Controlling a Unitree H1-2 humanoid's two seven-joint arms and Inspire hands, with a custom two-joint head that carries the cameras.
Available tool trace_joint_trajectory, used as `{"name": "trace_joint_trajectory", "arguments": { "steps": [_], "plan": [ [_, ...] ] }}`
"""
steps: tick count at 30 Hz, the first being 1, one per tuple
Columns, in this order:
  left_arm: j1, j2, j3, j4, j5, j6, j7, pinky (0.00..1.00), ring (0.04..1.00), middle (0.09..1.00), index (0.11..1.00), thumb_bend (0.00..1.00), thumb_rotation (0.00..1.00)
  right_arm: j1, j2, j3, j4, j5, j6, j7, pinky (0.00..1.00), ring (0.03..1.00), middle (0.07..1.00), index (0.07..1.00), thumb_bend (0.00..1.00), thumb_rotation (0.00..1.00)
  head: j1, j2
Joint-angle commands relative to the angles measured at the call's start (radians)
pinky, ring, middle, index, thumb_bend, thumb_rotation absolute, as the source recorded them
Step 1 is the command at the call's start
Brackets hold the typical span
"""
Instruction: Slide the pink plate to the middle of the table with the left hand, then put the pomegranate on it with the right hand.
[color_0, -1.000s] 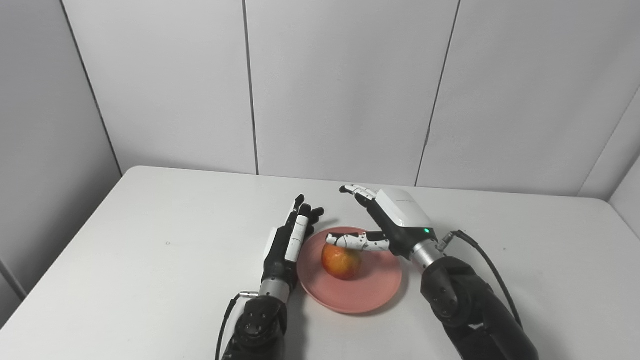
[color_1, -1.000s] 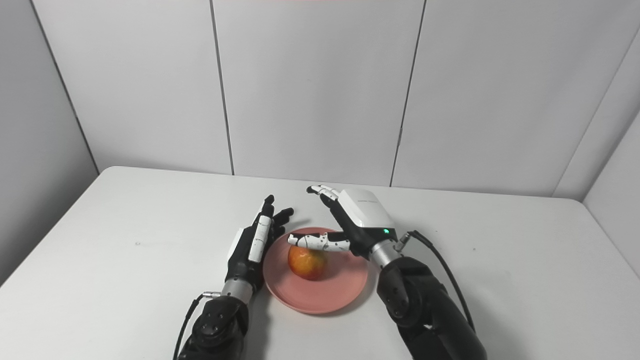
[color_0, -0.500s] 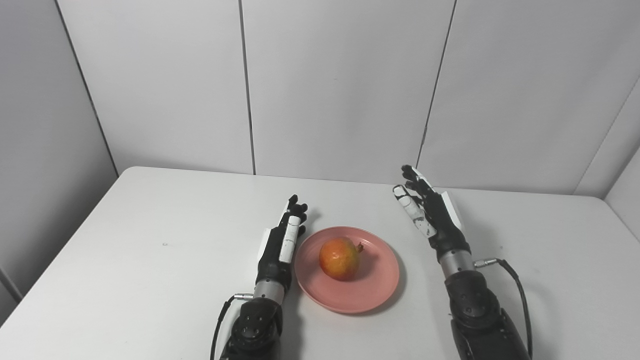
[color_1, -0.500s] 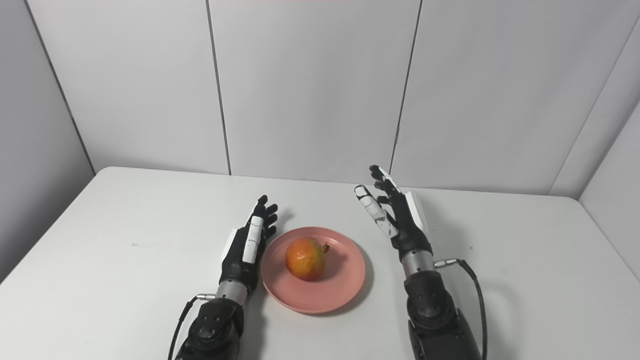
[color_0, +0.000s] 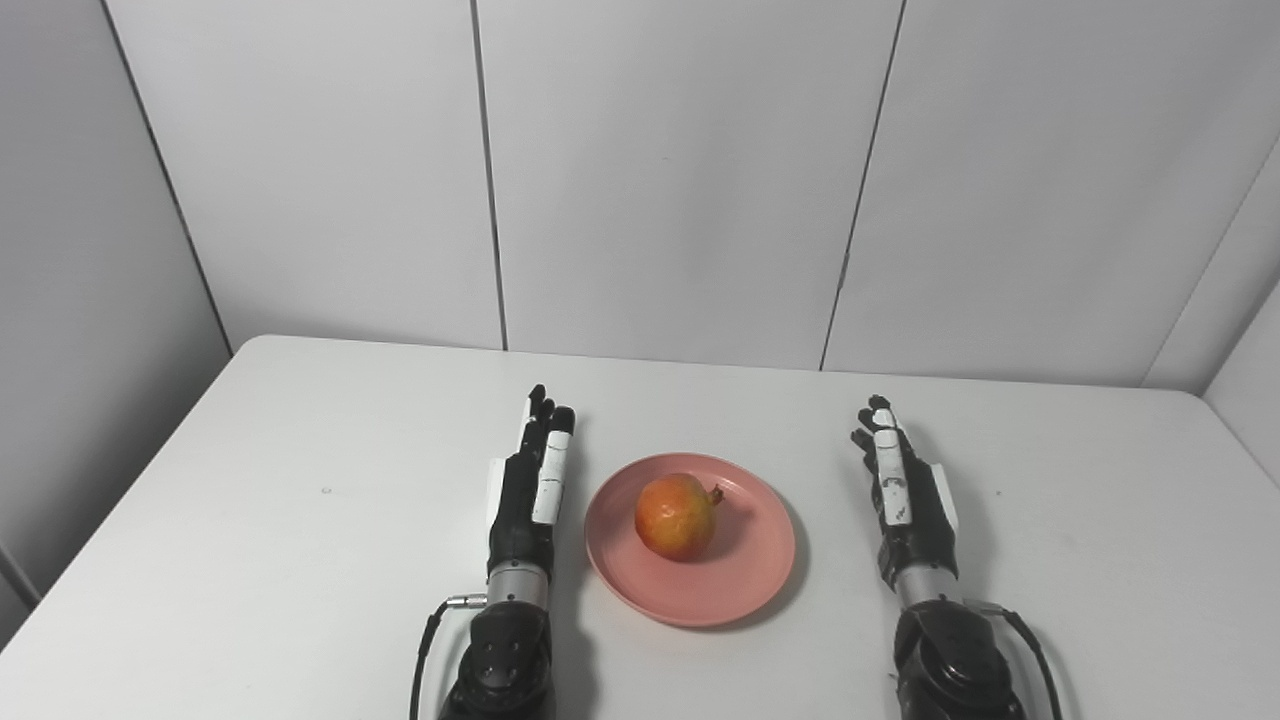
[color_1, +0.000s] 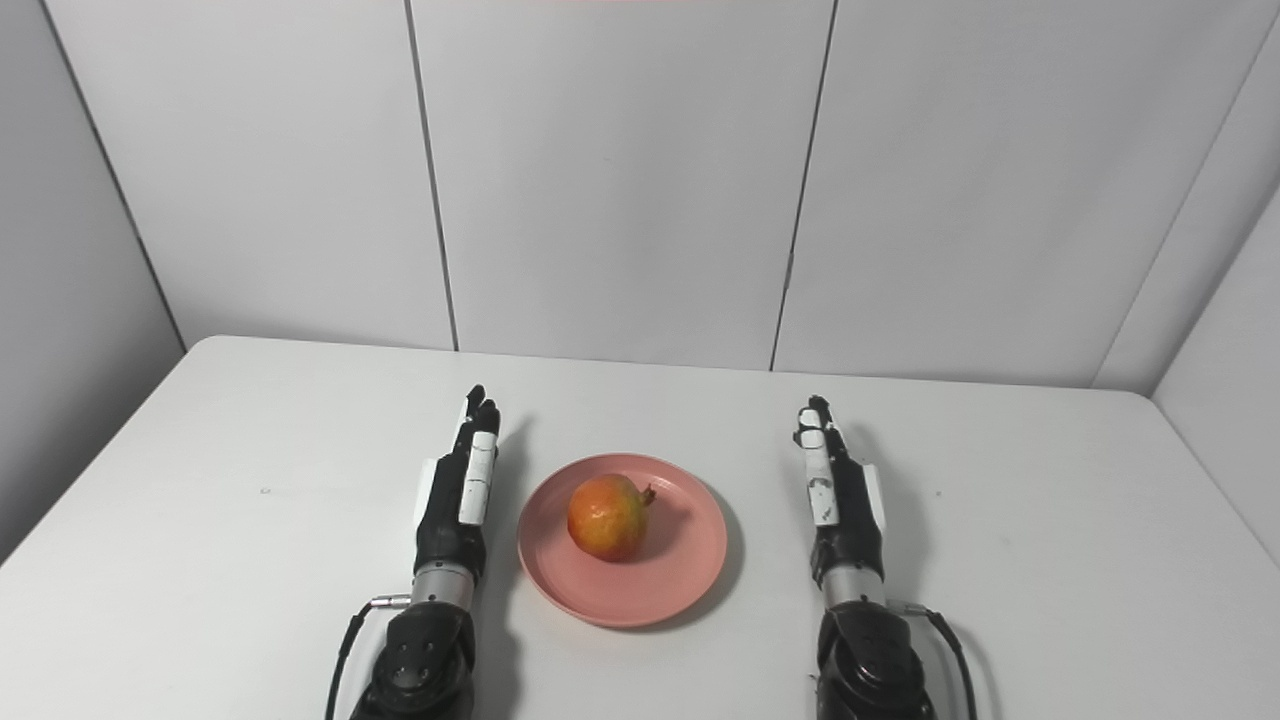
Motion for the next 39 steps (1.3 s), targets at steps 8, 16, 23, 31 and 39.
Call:
{"name": "trace_joint_trajectory", "arguments": {
  "steps": [8,16,23,31,39],
  "plan": [
    [-0.003,0.015,-0.007,-0.045,-0.007,0.046,-0.026,1.00,1.000,1.000,1.000,0.94,1.00,0.032,0.014,0.004,0.024,0.073,-0.034,0.052,1.00,0.949,0.940,0.950,0.89,1.00,0.001,0.005],
    [0.001,0.018,-0.005,-0.053,-0.005,0.051,-0.035,1.00,1.000,1.000,1.000,0.89,1.00,0.049,0.024,0.009,0.022,0.099,-0.052,0.076,1.00,0.947,0.943,0.950,0.90,1.00,-0.002,0.007],
    [0.001,0.021,-0.006,-0.049,-0.006,0.054,-0.043,1.00,1.000,1.000,1.000,0.91,1.00,0.051,0.017,0.019,0.023,0.082,-0.051,0.072,1.00,0.956,0.951,0.955,0.89,1.00,-0.003,0.008],
    [0.002,0.024,-0.005,-0.051,-0.007,0.057,-0.050,1.00,1.000,1.000,1.000,0.90,1.00,0.051,0.018,0.017,0.019,0.079,-0.046,0.065,1.00,0.953,0.949,0.955,0.88,1.00,-0.005,0.011],
    [0.005,0.023,-0.007,-0.056,-0.003,0.071,-0.048,1.00,1.000,1.000,1.000,0.91,1.00,0.053,0.019,0.015,0.030,0.081,-0.061,0.066,1.00,0.952,0.953,0.948,0.87,1.00,-0.007,0.011]
  ]
}}
